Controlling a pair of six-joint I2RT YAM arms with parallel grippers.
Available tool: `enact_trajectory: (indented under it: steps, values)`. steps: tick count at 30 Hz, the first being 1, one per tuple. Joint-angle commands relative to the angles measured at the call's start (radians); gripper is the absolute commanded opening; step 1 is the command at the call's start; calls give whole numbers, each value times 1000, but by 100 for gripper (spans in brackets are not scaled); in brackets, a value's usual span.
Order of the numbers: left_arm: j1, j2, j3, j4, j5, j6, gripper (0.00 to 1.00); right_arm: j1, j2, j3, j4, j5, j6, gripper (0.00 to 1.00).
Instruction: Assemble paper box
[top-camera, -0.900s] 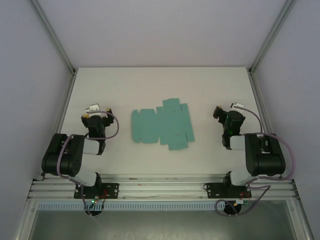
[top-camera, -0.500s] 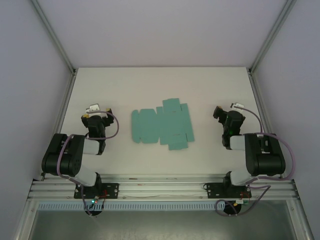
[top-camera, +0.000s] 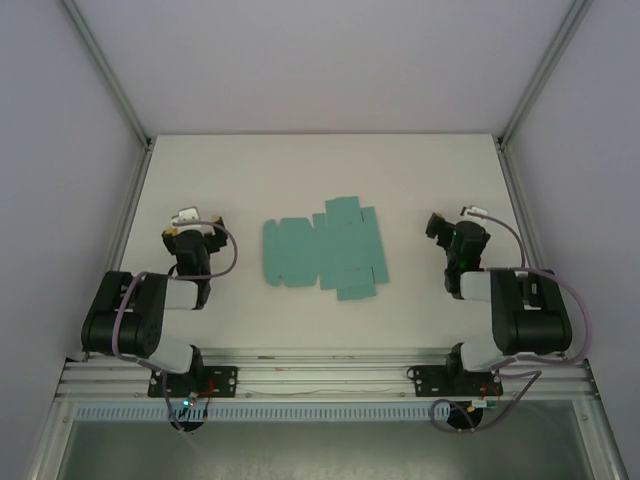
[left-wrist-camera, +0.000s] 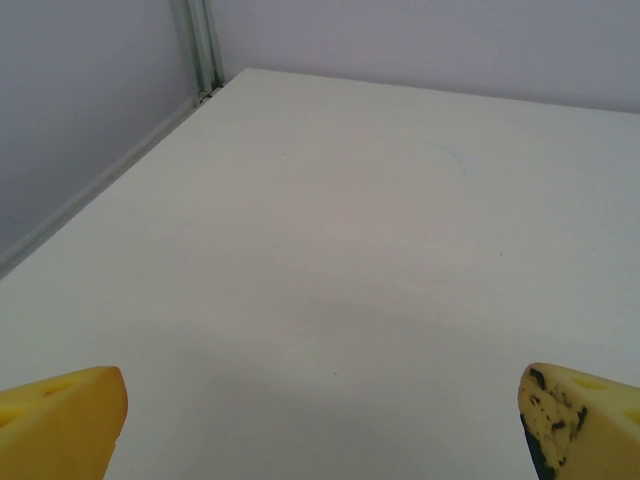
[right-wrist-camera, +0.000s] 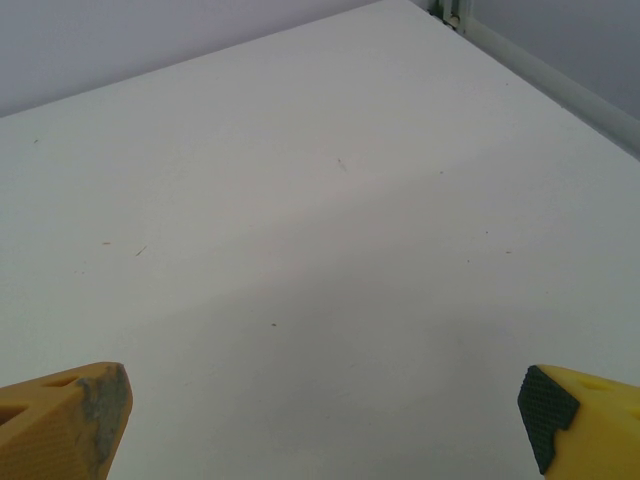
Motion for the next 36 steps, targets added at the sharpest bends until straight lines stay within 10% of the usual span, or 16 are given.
enact_trajectory:
  steps: [1, 10, 16, 25, 36]
  values:
    - [-4, -127, 50, -157, -17, -8, 100, 1, -111, 59, -137, -13, -12, 100]
    - [-59, -373, 237, -771, 223, -290, 100, 142, -379, 221, -678, 36, 100, 100]
    - [-171, -359, 266, -911, 365, -455, 100, 311, -355, 291, -835, -163, 277, 77]
    - [-193, -177, 281, -897, 563, -457, 100, 458, 40, 429, -826, -336, 386, 28]
    - [-202, 106, 318, -711, 853, -449, 90, 460, 263, 383, -774, -272, 476, 23]
